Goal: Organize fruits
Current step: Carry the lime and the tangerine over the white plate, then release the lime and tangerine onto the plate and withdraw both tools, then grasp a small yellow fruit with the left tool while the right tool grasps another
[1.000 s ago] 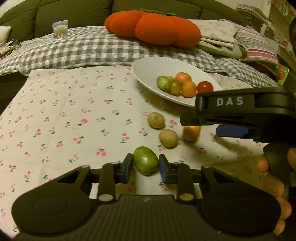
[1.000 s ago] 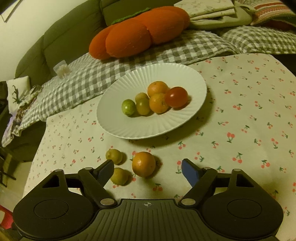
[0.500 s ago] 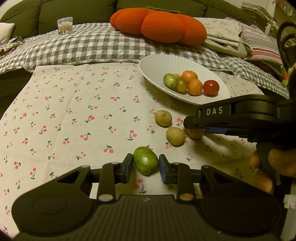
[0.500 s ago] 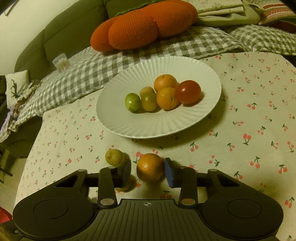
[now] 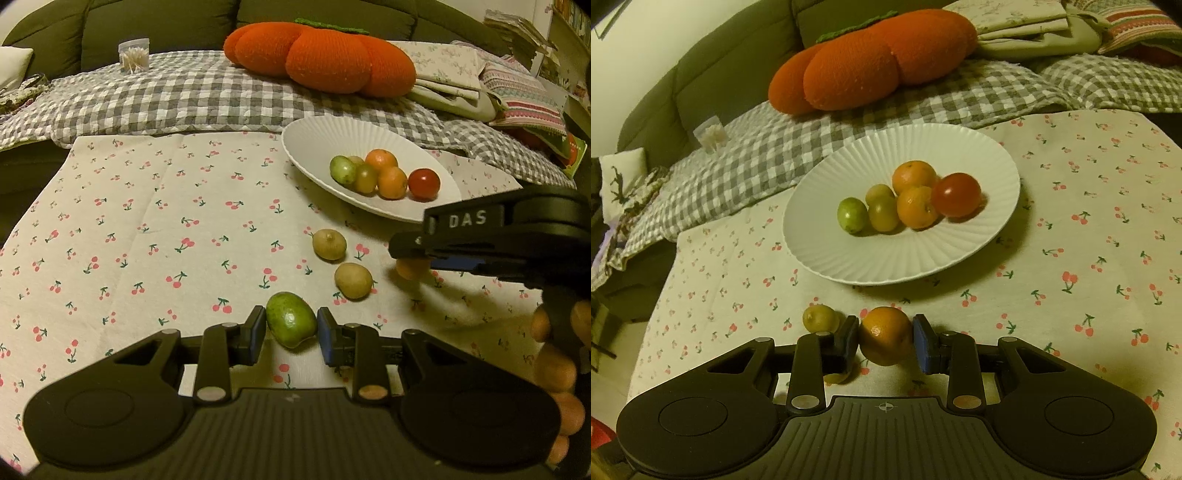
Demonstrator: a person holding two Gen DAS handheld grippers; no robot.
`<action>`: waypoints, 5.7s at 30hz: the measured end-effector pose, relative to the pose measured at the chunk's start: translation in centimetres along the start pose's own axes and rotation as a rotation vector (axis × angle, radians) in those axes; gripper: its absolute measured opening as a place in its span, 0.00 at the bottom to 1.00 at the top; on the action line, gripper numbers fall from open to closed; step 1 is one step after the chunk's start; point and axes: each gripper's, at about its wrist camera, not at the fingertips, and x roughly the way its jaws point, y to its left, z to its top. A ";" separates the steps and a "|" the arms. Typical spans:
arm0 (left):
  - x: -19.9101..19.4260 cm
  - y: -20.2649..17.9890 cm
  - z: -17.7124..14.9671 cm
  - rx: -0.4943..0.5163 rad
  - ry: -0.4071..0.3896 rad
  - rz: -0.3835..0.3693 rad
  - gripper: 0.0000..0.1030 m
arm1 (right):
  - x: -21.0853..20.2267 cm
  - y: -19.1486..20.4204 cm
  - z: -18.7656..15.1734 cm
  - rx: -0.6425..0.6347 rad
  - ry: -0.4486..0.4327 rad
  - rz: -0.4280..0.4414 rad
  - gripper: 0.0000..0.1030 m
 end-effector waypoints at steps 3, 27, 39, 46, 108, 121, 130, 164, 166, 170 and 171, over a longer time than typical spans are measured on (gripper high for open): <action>-0.1 0.0 0.1 -0.006 -0.004 -0.001 0.27 | -0.5 -0.1 0.1 0.005 -0.005 0.003 0.29; -2.2 0.0 2.9 -0.014 -0.098 -0.013 0.27 | -6.0 0.0 1.4 -0.024 -0.089 0.076 0.29; -1.7 -0.4 4.8 0.018 -0.118 -0.021 0.27 | -6.7 -1.8 3.1 0.003 -0.132 0.066 0.29; -0.6 -0.6 6.3 0.051 -0.138 -0.022 0.27 | -6.3 -3.5 4.6 0.036 -0.155 0.046 0.29; 5.8 -5.4 8.5 0.204 -0.155 -0.212 0.49 | 3.7 -6.9 10.7 0.042 -0.183 0.012 0.38; 2.6 -0.1 8.8 0.077 -0.142 -0.149 0.49 | 0.1 -6.2 9.7 0.104 -0.191 0.083 0.42; 0.7 1.4 7.4 0.012 -0.108 -0.138 0.49 | -3.4 -4.5 7.6 0.065 -0.182 0.088 0.42; 4.9 0.3 5.2 -0.042 0.024 -0.155 0.56 | -3.4 -0.2 -0.8 -0.258 0.012 0.066 0.51; 5.3 0.3 5.1 -0.044 0.026 -0.159 0.50 | -3.3 -0.3 -0.8 -0.263 0.016 0.057 0.51; 5.7 0.4 5.2 -0.034 0.017 -0.160 0.36 | -3.1 -0.2 -0.9 -0.269 0.023 0.052 0.51; 5.8 0.4 5.2 -0.035 0.015 -0.164 0.35 | -3.1 -0.2 -0.9 -0.271 0.023 0.053 0.51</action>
